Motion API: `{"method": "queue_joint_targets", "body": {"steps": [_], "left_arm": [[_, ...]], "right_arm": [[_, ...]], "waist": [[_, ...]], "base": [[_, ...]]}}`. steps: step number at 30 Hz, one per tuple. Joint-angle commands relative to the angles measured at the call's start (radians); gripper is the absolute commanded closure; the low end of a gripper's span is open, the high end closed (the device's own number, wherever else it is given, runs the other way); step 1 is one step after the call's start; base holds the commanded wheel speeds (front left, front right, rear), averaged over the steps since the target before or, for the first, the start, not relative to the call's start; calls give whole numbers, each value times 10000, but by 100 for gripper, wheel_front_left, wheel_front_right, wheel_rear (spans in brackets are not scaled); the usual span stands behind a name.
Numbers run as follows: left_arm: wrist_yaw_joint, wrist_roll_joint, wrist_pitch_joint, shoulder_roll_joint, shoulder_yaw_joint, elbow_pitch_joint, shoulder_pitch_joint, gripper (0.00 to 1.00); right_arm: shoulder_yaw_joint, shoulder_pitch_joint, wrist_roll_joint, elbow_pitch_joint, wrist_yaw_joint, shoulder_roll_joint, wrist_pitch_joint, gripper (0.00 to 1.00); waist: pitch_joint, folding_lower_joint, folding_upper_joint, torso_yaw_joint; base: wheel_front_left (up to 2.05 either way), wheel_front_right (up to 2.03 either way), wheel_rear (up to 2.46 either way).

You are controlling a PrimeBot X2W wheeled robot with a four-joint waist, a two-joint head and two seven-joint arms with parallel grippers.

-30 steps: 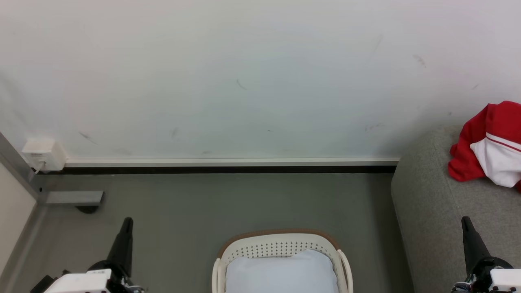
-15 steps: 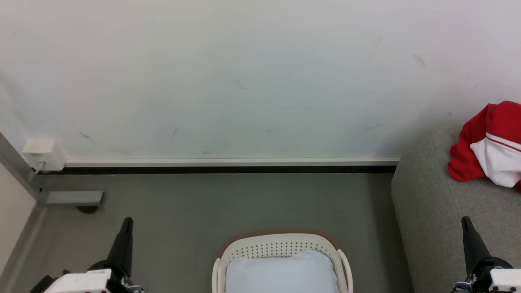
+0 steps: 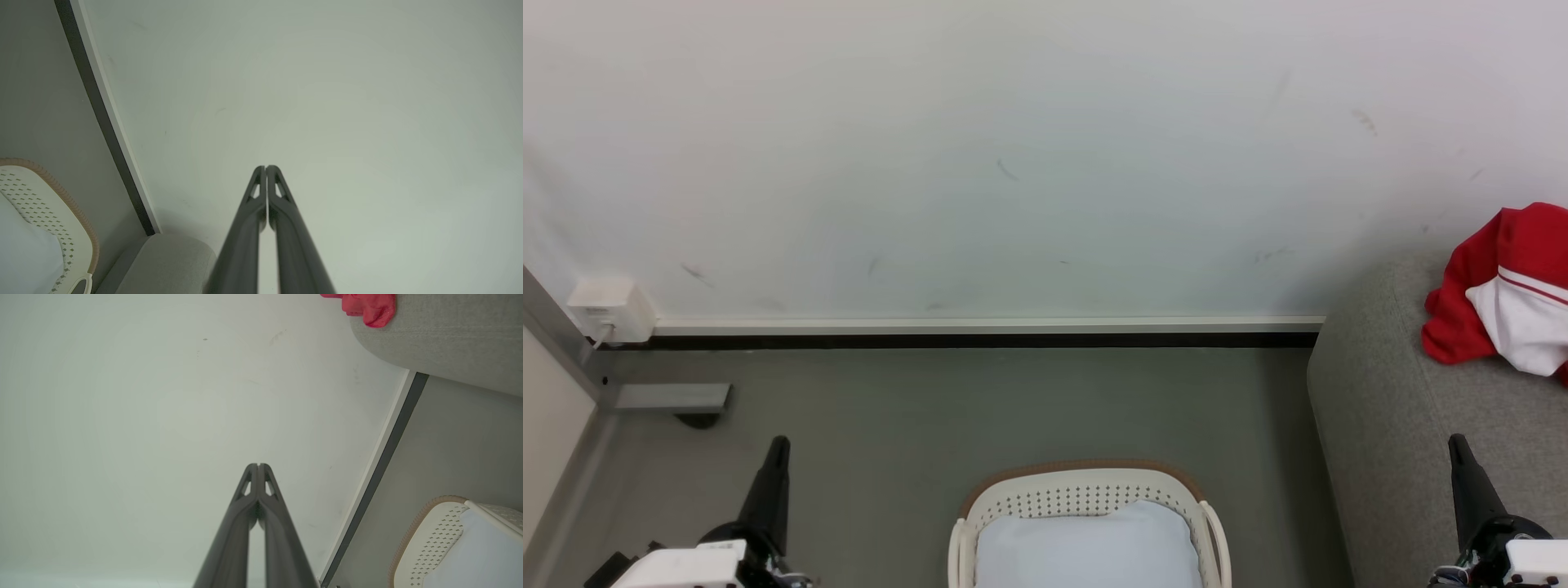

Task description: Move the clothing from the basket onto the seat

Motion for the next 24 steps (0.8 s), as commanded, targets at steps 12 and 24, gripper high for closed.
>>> {"method": "queue_joint_targets", "body": {"steps": [12,24], "left_arm": [[11,-130,39,73,22,-31,-78,100],[11,-131,39,73,22,-30,-78,100]], "right_arm": [[-38,-130,13,-49,-21,-81,32,100],[-38,-130,13,-49,-21,-80,31,100]], "waist": [[0,0,0,0],[0,0,0,0]], "base": [[0,0,0],[0,0,0]]}}
